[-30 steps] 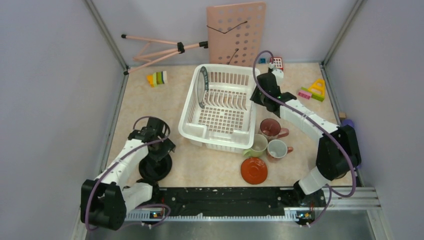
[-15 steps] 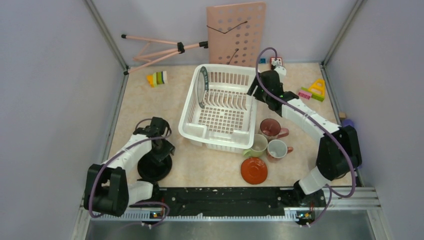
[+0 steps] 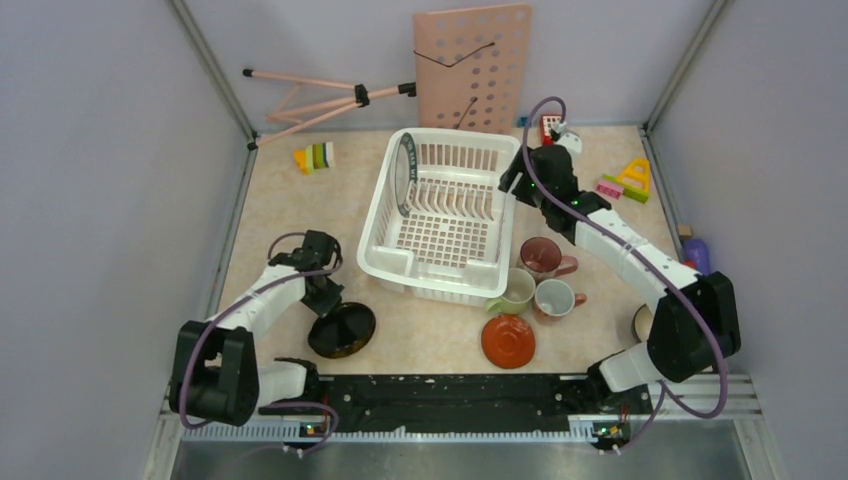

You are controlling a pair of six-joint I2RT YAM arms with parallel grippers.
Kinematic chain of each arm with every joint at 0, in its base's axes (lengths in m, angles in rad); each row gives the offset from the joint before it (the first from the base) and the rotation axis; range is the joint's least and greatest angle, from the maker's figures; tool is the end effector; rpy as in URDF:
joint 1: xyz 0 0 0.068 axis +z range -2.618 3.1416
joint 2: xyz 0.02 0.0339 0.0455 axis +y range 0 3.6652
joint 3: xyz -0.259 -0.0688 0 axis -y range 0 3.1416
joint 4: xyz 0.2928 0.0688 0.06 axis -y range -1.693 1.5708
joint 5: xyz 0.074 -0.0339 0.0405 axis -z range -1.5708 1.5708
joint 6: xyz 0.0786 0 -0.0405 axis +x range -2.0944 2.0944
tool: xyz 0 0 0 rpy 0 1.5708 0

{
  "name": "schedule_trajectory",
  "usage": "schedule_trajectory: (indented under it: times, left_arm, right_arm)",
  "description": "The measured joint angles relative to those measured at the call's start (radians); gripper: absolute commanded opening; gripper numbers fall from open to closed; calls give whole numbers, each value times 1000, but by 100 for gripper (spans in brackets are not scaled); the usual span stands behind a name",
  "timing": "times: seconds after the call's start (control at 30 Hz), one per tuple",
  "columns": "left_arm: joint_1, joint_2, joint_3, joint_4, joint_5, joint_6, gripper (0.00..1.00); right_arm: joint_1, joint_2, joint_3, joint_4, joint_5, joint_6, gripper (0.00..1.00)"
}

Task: Load the mixed dishes into the dish rack

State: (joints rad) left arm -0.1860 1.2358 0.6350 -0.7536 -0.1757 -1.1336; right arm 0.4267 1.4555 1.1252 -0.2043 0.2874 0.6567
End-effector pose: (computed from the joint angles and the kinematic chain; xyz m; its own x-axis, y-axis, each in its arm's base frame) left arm 0.2412 -0.0314 0.0942 -0.5379 -0.8064 -0.2456 -0.8081 0.5763 -0.1222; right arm 0.3872 0.1515 0.2565 -0.4741 0.4276 -0.7697 0.1447 0.9001 0.4109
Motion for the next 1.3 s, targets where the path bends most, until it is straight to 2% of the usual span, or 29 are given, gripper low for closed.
schedule_trajectory:
  times: [0.17,0.3,0.47,0.5,0.57,0.63,0.67,0.73,0.83,1.07,1.3]
  left_arm:
    - [0,3,29,-18,-64,10,0]
    - [7,-28,61,-27,-111,37,0]
    - [24,-59,91,-35,-133,81,1]
    - [26,-63,96,-35,-132,97,8]
    - [29,-73,100,-33,-120,136,28]
    - [35,-95,100,-33,-86,183,59]
    - [38,-104,100,-33,-67,202,67]
    - [43,-124,100,-43,-34,224,76]
    - [44,-142,94,-85,-16,229,80]
    - [42,-227,49,-202,82,184,80]
    - [-42,-377,47,-380,145,74,85]
  right_arm:
    - [0,-26,-1,2,0,-6,72]
    - [0,-37,-6,-2,-12,-23,79]
    - [15,-52,0,-54,-158,-89,82]
    - [34,-53,8,-79,-180,-103,82]
    - [100,-55,26,-117,-203,-123,82]
    - [205,-66,37,-142,-207,-133,82]
    - [272,-82,36,-155,-206,-133,82]
    - [355,-110,34,-165,-206,-129,82]
    - [412,-166,34,-164,-204,-113,82]
    - [408,-238,27,-163,-137,-100,83]
    - [408,-245,27,-184,-95,-107,83]
